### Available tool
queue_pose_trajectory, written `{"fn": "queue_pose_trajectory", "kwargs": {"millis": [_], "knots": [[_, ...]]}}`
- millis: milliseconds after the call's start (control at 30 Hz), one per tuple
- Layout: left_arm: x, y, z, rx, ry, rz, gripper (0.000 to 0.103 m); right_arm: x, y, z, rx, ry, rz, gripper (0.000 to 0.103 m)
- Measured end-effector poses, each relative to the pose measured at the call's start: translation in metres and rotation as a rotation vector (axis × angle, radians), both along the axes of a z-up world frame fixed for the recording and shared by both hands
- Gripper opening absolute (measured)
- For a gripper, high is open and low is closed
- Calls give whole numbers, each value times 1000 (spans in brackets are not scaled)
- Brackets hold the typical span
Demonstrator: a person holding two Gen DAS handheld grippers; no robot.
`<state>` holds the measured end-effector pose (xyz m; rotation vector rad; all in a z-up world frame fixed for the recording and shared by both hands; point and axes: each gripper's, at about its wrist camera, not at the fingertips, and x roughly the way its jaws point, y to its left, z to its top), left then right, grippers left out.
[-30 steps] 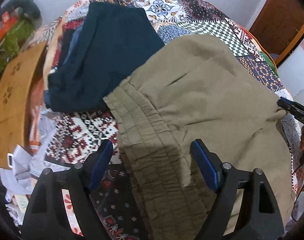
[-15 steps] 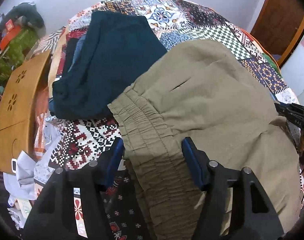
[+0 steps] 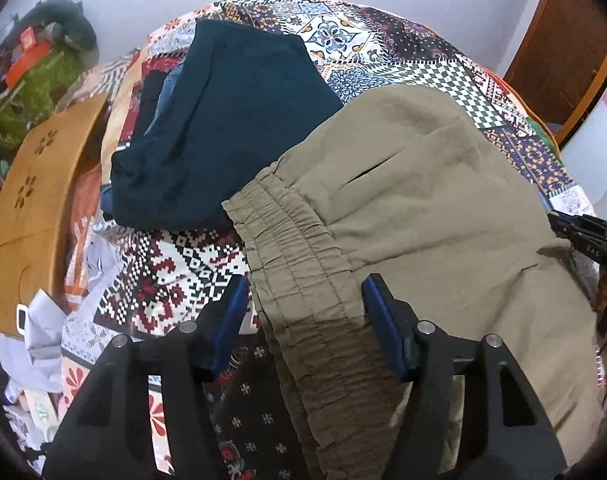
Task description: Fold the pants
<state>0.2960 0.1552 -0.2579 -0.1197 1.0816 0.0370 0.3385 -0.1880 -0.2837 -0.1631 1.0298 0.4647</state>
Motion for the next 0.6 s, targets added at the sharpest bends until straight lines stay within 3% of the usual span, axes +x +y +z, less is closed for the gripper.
{"fn": "queue_pose_trajectory", "kwargs": {"millis": [67,233,367,500,600], "knots": [[-3,2,7,-15,-1,1,62,0,-2,7,3,-2,-8,17],[-6,11,33,32,-47,4,62,1,-9,37,71,-15,-22,22],[4,27,44,47,-74,41,69,2,-4,67,122,-76,2,27],[26,41,36,20,-45,77,71,11,9,87,165,-124,29,41],[47,50,18,2,1,106,71,28,24,89,176,-135,48,46]]}}
